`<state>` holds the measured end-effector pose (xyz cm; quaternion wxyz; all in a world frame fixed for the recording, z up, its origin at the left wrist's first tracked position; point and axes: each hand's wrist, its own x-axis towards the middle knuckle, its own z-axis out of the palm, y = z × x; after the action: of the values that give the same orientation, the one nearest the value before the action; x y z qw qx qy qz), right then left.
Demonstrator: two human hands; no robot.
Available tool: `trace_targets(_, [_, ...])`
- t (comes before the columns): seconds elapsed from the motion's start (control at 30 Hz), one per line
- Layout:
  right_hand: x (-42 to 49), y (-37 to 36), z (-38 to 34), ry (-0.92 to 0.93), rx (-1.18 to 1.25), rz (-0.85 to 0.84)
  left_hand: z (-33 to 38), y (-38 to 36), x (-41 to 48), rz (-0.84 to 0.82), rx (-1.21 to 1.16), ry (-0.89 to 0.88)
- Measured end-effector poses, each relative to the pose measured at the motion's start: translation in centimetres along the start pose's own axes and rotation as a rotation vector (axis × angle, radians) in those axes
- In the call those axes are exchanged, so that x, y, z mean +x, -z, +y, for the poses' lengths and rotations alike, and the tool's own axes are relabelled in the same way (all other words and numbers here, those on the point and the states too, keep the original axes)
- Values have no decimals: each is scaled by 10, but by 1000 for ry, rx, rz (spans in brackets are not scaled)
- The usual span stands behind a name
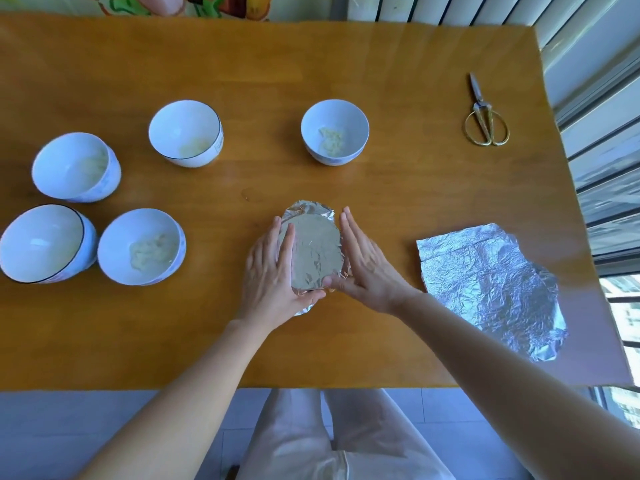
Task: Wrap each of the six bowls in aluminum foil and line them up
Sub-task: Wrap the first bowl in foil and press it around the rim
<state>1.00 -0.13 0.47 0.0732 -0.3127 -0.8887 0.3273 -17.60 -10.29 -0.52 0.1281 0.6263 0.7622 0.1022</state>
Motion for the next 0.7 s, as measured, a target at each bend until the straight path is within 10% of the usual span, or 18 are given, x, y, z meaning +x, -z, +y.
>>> trace_targets(0.7, [44,-11,-20,-2,-105,66,0,0,-22,120,-208,145])
